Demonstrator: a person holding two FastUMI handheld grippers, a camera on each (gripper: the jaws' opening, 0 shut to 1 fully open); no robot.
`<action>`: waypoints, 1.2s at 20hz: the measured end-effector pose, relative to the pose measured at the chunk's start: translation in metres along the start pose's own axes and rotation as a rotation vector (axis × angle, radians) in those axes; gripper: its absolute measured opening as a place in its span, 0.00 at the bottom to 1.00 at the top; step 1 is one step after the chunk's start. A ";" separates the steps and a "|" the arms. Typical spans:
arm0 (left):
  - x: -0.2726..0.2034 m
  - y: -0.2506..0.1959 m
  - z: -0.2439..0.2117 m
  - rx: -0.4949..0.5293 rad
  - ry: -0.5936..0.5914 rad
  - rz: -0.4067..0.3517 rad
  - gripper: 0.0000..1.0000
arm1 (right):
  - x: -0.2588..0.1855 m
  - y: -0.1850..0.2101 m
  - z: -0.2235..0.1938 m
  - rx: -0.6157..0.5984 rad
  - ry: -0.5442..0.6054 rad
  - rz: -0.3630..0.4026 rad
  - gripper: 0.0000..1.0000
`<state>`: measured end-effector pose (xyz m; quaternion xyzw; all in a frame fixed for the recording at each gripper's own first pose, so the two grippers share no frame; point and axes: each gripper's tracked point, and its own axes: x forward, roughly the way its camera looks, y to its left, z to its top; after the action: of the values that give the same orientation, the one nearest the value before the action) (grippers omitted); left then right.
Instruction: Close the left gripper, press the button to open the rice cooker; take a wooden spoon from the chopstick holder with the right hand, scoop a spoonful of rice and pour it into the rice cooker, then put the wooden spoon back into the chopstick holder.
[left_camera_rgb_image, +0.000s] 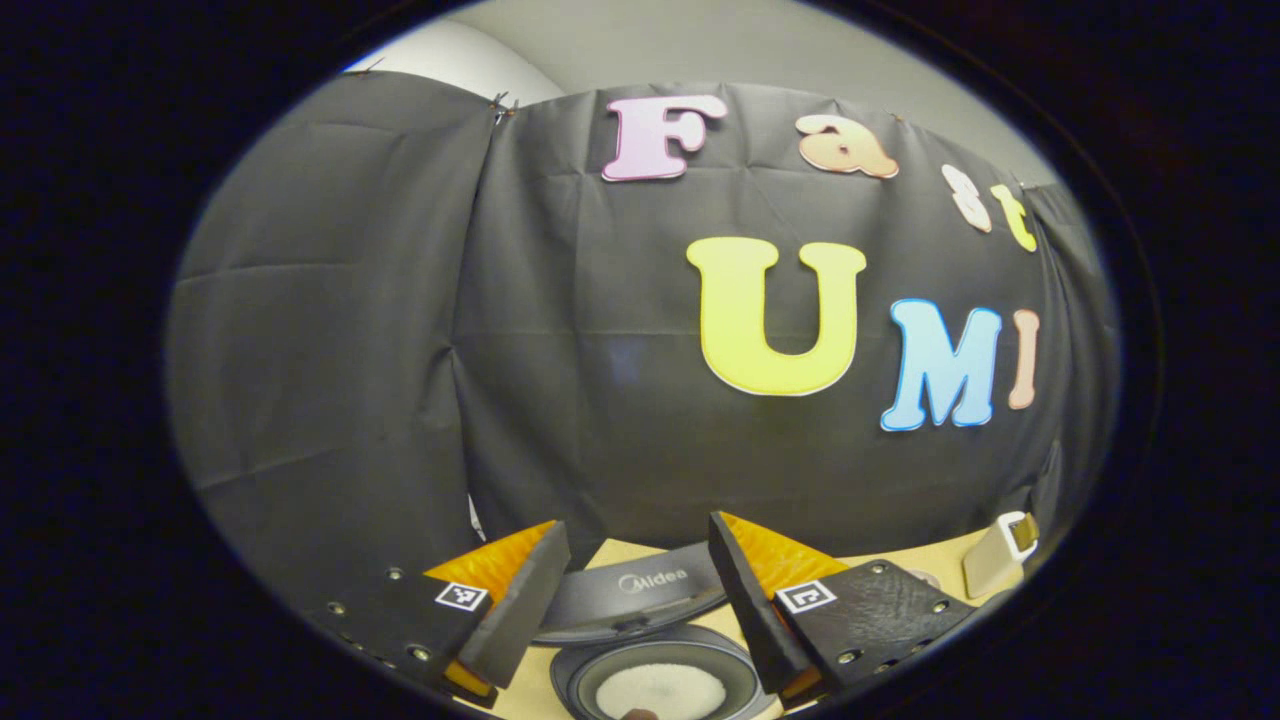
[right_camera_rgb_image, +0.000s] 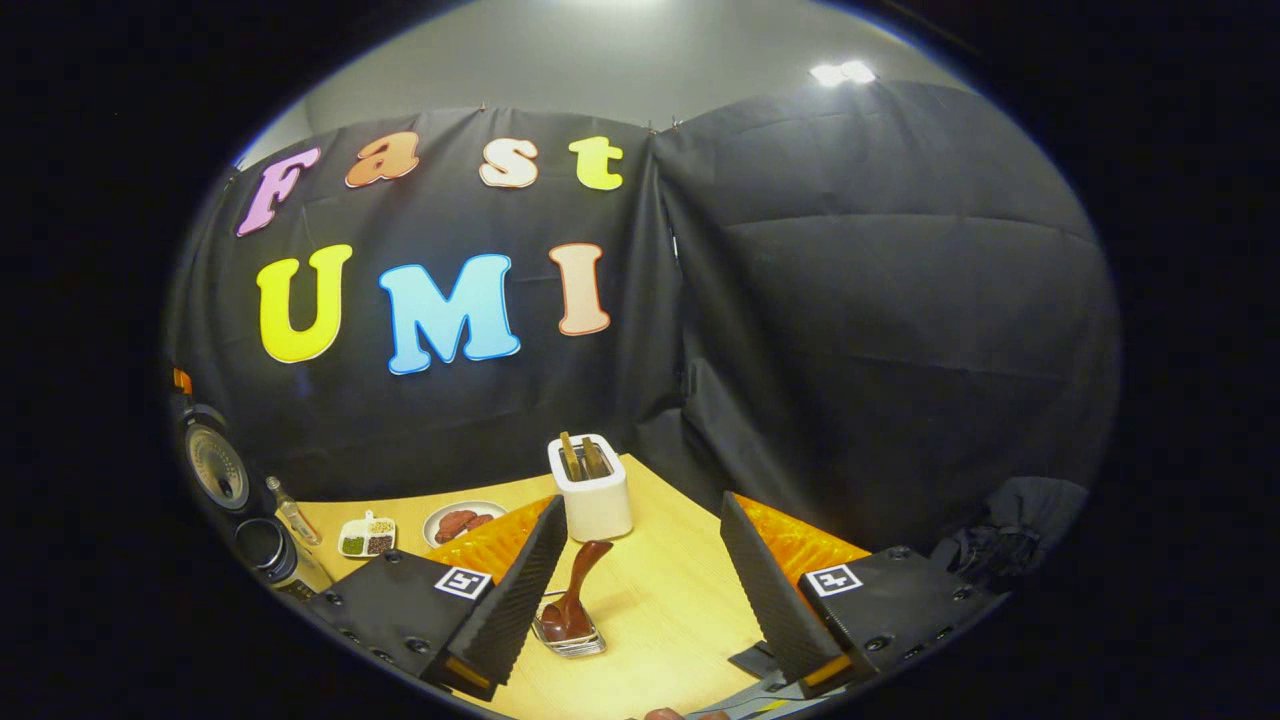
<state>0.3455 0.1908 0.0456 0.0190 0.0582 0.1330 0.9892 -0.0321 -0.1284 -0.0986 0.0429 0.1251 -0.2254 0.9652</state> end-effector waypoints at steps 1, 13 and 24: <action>0.010 0.001 -0.002 -0.002 0.001 -0.005 0.89 | -0.009 -0.006 0.004 0.002 -0.012 -0.023 0.98; 0.034 -0.017 -0.037 -0.044 0.080 -0.062 0.92 | -0.042 -0.003 -0.005 -0.004 0.011 -0.052 0.98; -0.055 -0.052 -0.120 -0.152 0.321 -0.063 0.87 | 0.031 0.048 -0.009 0.062 0.060 0.238 0.98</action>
<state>0.2920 0.1290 -0.0706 -0.0791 0.2058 0.1073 0.9695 0.0144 -0.0969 -0.1137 0.0939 0.1411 -0.1117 0.9792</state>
